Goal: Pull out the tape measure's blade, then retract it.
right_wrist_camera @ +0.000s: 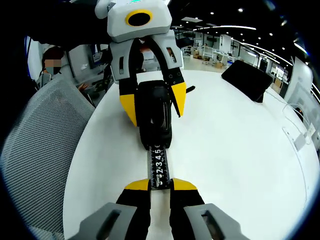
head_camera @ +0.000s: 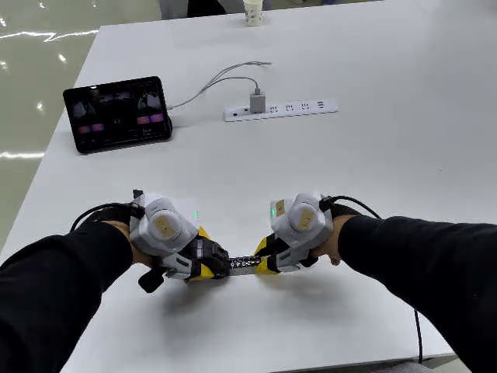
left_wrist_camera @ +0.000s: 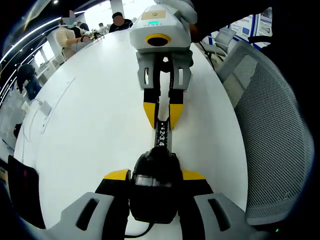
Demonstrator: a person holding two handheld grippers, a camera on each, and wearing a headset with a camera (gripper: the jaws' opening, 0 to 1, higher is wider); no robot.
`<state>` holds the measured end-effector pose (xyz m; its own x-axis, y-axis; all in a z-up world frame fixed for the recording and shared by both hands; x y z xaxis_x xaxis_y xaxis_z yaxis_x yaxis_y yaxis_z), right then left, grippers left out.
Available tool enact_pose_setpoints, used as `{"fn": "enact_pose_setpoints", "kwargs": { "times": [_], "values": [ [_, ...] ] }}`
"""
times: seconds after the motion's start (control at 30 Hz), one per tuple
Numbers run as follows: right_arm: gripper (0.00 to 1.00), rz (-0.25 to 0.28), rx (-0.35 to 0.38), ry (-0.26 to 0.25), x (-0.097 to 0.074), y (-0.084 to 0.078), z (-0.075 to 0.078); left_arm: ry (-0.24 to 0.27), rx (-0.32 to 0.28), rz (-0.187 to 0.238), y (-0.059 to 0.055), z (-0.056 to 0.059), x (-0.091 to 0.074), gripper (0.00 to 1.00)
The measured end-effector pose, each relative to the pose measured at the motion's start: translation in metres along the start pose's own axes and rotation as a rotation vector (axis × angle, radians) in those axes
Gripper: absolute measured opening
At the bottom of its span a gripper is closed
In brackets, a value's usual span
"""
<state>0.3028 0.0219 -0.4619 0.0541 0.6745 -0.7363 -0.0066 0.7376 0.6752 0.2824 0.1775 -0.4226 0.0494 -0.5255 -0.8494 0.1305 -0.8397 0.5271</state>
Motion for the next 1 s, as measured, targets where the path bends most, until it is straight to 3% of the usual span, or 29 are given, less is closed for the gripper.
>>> {"fn": "enact_pose_setpoints", "kwargs": {
  "times": [1.0],
  "values": [
    [0.1, -0.013, -0.003, -0.01, -0.017, -0.019, 0.001, 0.008, -0.004, 0.002, 0.0, 0.002, 0.0, 0.31]
  ]
}}
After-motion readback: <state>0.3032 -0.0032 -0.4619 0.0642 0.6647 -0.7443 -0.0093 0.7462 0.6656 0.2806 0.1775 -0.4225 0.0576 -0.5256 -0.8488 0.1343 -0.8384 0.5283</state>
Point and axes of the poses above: the centre of the closed fingertips' face, and the gripper's own axes: x roughly forward along the fingers, z roughly to its right, y roughly out of its top, the point moved 8 cm from there along -x, roughly backward along the fingers, and after that the axes turned 8 degrees about -y, right-handed, at the moved point
